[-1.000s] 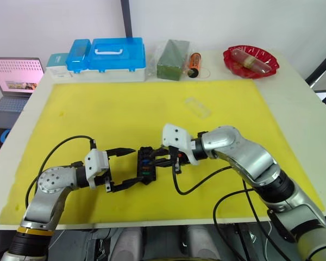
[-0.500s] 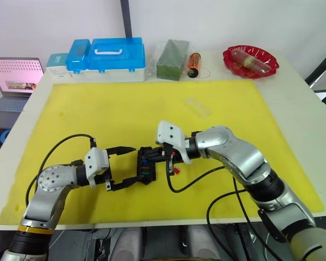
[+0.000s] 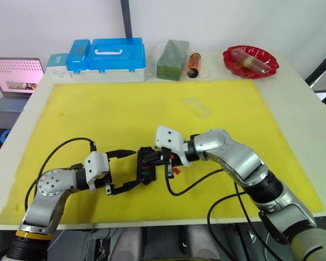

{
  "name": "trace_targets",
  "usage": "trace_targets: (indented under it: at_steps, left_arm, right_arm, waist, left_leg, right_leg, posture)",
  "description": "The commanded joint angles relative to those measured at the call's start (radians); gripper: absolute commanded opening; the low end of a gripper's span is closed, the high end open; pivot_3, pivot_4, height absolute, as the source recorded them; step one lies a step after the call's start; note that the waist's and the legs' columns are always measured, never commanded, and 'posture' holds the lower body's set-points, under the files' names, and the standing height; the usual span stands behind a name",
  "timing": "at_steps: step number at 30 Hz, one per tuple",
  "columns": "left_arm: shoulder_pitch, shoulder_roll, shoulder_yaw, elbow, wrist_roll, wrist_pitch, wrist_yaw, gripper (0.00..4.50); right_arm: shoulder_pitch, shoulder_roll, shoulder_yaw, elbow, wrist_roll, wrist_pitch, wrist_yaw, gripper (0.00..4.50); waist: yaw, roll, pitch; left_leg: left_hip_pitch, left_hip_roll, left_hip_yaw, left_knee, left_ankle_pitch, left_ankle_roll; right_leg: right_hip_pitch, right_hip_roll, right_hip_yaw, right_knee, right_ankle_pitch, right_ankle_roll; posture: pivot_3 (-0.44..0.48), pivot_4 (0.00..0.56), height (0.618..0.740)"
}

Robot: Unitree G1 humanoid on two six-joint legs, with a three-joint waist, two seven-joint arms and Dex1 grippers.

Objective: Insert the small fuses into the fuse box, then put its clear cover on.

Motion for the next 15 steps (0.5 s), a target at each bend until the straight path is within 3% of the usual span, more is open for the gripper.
trace_targets:
  at_steps: [1, 15]
  left_arm:
    - [0.005, 0.009, 0.018, -0.021, -0.007, -0.013, 0.005, 4.50]
    - [0.009, 0.026, 0.028, -0.026, -0.005, 0.000, 0.018, 4.50]
  right_arm:
    - [0.005, -0.010, 0.024, 0.011, -0.017, -0.001, 0.013, 0.06]
    - [0.022, -0.028, 0.081, 0.043, -0.058, -0.022, 0.044, 0.06]
  waist:
    - [0.000, 0.000, 0.000]
    - [0.000, 0.000, 0.000]
  left_leg:
    - [0.000, 0.000, 0.000, 0.000, 0.000, 0.000]
    - [0.008, 0.000, 0.000, -0.002, 0.000, 0.000]
  right_leg:
    - [0.000, 0.000, 0.000, 0.000, 0.000, 0.000]
    - [0.007, 0.000, 0.001, 0.000, 0.000, 0.000]
  posture:
    - [0.000, 0.150, 0.740]
    - [0.000, 0.150, 0.740]
